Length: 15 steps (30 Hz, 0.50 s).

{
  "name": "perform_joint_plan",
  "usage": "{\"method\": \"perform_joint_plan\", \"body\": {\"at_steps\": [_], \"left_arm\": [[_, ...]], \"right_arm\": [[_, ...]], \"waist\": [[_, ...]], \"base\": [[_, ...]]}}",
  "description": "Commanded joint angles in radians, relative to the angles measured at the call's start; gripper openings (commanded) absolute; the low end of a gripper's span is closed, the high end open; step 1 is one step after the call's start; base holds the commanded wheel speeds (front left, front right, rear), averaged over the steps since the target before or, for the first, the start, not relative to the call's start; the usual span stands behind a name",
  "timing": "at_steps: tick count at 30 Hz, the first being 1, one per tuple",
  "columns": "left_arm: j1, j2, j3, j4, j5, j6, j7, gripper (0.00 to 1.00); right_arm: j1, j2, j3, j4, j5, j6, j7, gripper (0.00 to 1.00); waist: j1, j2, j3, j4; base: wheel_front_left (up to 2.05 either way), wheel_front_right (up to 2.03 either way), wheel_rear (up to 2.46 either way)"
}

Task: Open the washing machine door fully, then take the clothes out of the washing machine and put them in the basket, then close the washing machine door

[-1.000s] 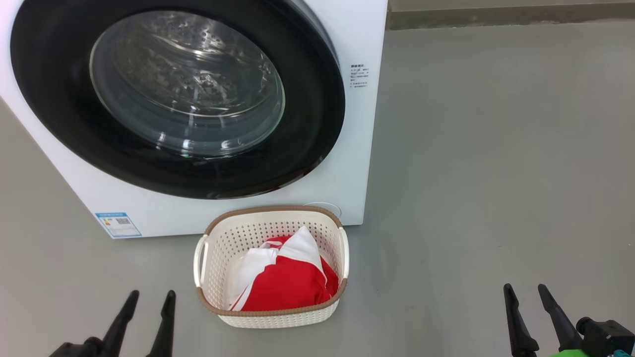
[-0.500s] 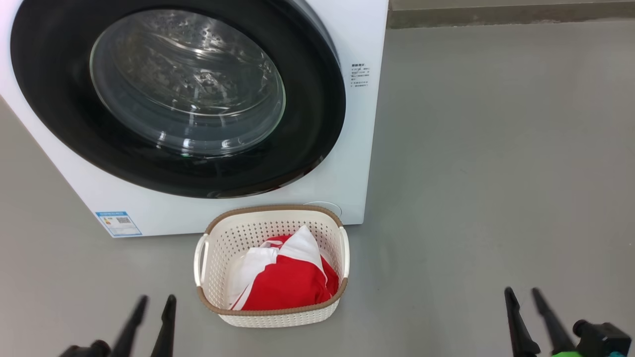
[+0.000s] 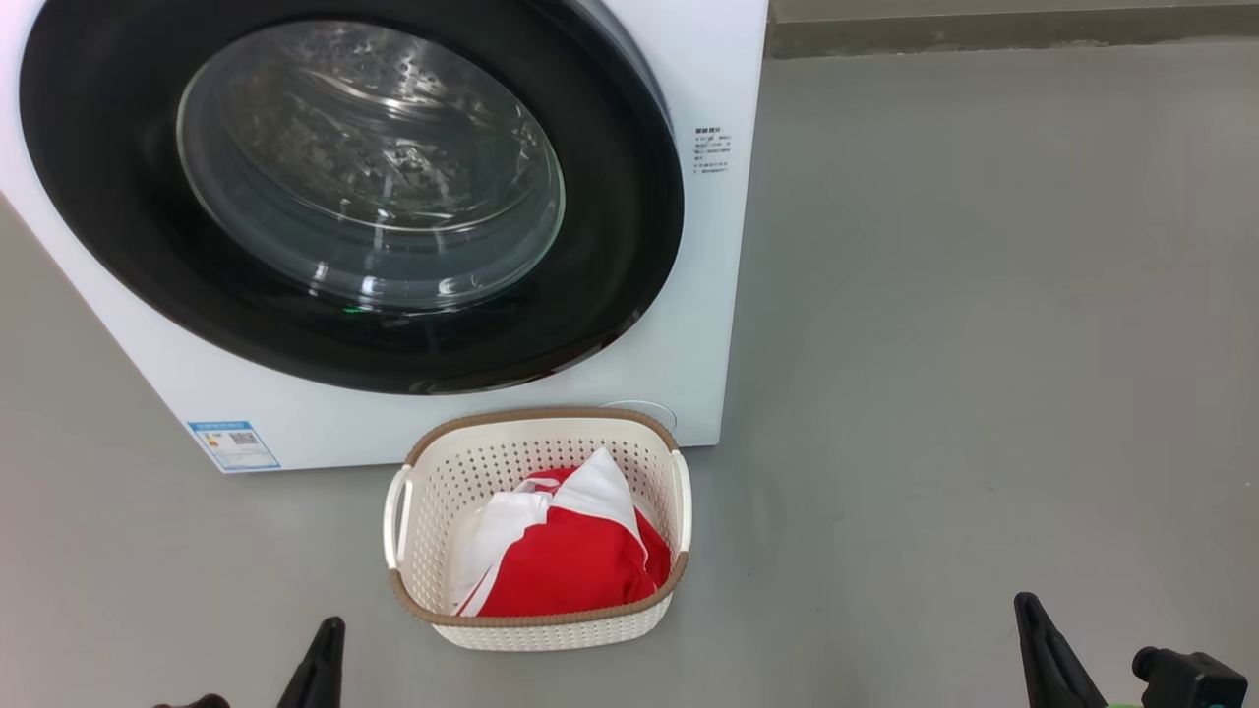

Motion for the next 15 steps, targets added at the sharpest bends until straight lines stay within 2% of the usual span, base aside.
{"method": "perform_joint_plan", "body": {"at_steps": [1,15], "left_arm": [[-0.026,0.01,0.016,-0.023,-0.023,-0.001,0.007,0.0],[-0.042,-0.003,0.037,-0.024,-0.155,-0.002,0.048,0.0]], "right_arm": [[-0.021,-0.009,-0.003,-0.028,0.029,0.0,0.008,0.0],[-0.045,-0.012,-0.006,-0.039,0.169,0.0,0.049,0.0]], "waist": [[-0.0001,-0.0001,0.0,0.0],[-0.0002,-0.0001,0.0,-0.003]], "base": [[0.0,0.0,0.0],[0.0,0.0,0.0]]}}
